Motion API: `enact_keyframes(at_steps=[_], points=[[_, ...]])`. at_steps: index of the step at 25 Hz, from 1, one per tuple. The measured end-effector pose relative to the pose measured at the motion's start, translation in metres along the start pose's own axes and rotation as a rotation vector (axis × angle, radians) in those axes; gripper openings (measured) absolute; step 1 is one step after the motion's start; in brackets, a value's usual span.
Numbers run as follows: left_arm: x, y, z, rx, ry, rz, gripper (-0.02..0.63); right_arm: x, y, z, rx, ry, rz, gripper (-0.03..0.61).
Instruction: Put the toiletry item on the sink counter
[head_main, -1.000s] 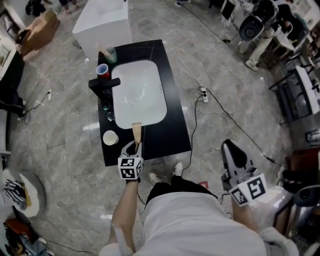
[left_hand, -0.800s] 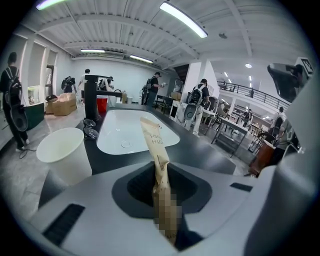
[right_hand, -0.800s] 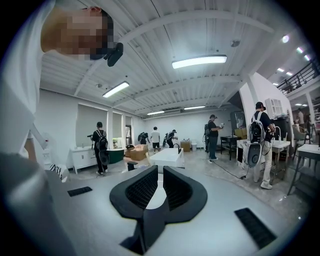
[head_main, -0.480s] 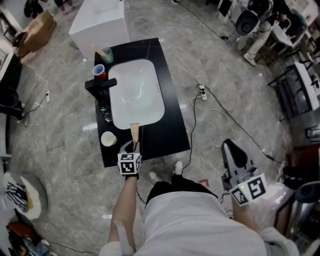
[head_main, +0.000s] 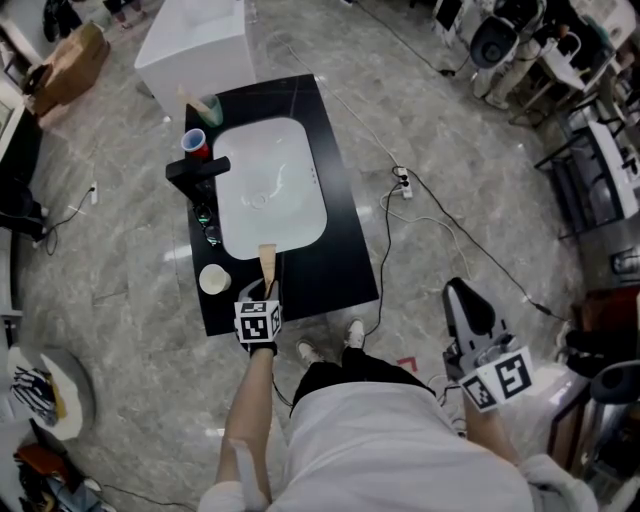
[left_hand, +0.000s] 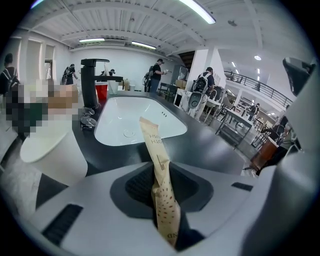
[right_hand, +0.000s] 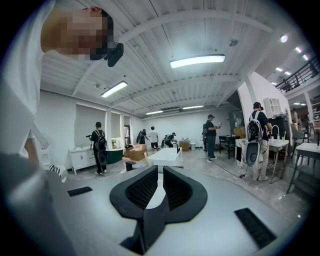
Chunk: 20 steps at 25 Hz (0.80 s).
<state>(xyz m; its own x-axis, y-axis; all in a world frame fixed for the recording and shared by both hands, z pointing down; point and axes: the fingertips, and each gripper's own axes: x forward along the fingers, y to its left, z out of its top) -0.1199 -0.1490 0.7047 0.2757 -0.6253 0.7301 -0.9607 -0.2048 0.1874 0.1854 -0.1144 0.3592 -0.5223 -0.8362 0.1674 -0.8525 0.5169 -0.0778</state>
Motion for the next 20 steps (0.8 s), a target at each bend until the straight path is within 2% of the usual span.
enact_keyframes(at_steps=[13,16,20], points=[[0.002,-0.005,-0.002,-0.025,0.010,-0.003,0.191,0.011,-0.005,-0.001,0.011,-0.003,0.023,0.052],[-0.003,-0.003,0.001,-0.023,-0.010,0.010,0.264,0.016,-0.003,-0.001,0.014,-0.004,0.039,0.052],[-0.008,-0.004,0.005,-0.025,-0.026,0.009,0.311,0.023,0.001,-0.001,0.016,-0.007,0.060,0.052]])
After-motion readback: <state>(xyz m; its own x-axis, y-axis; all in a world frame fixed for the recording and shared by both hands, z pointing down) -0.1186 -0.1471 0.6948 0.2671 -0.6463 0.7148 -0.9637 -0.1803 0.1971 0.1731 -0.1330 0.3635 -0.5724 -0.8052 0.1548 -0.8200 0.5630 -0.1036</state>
